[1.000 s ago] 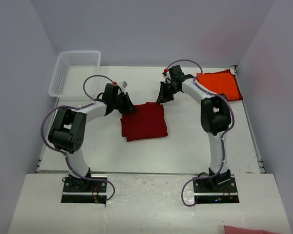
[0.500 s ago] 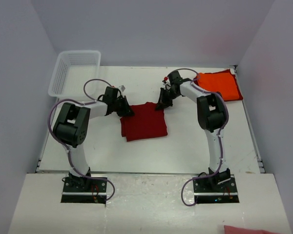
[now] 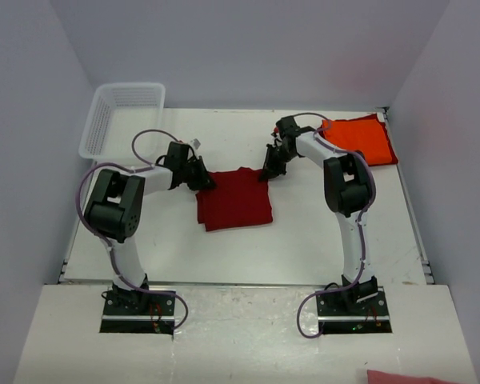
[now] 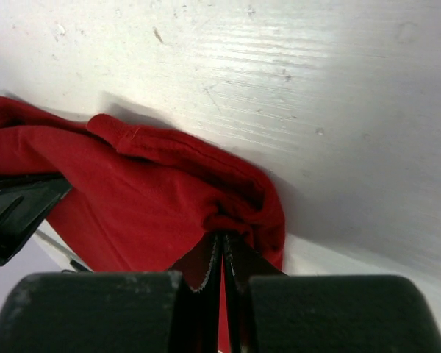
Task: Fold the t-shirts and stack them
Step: Fold the long partially folded tshirt into a neat square
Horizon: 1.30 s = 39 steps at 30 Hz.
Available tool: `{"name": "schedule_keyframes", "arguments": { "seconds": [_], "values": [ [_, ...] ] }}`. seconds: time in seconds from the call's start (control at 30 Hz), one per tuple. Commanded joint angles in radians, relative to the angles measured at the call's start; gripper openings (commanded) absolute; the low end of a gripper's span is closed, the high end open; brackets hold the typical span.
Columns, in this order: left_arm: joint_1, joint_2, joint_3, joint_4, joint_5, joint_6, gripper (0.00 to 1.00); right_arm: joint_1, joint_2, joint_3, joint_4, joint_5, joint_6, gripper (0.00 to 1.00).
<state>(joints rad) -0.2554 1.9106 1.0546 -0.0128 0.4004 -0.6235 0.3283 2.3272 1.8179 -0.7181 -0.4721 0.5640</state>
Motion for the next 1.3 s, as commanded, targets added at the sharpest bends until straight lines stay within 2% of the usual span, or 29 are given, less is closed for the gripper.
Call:
{"name": "schedule_keyframes", "arguments": {
  "seconds": [0.0, 0.13, 0.43, 0.47, 0.5, 0.6, 0.7, 0.97, 1.27],
  "values": [
    [0.025, -0.085, -0.013, -0.044, -0.118, 0.059, 0.0, -0.018, -0.055, 0.037, -0.101, 0.187, -0.027, 0.0],
    [0.015, -0.177, -0.019, -0.062, -0.121, 0.057, 0.0, -0.018, -0.132, 0.029, -0.106, 0.248, -0.073, 0.0],
    [-0.004, -0.32, -0.054, -0.122, -0.161, 0.054, 0.0, 0.006, -0.397, -0.124, -0.041, 0.187, -0.113, 0.0],
    [-0.005, -0.323, -0.07, -0.121, -0.158, 0.053, 0.0, 0.006, -0.413, -0.143, -0.035, 0.181, -0.11, 0.04],
    [-0.014, -0.328, -0.079, -0.119, -0.153, 0.053, 0.0, 0.005, -0.445, -0.196, -0.014, 0.165, -0.108, 0.24],
    [-0.051, -0.321, -0.097, -0.113, -0.132, 0.065, 0.0, 0.005, -0.482, -0.287, 0.046, 0.121, -0.098, 0.66],
    [-0.087, -0.297, -0.096, -0.115, -0.123, 0.077, 0.0, 0.003, -0.488, -0.396, 0.11, 0.064, -0.102, 0.77],
    [-0.111, -0.234, -0.088, -0.107, -0.153, 0.084, 0.0, -0.005, -0.427, -0.511, 0.242, -0.048, -0.082, 0.78],
    [-0.111, -0.162, -0.088, -0.116, -0.201, 0.084, 0.0, -0.005, -0.387, -0.539, 0.238, 0.012, -0.096, 0.79]
  ]
}}
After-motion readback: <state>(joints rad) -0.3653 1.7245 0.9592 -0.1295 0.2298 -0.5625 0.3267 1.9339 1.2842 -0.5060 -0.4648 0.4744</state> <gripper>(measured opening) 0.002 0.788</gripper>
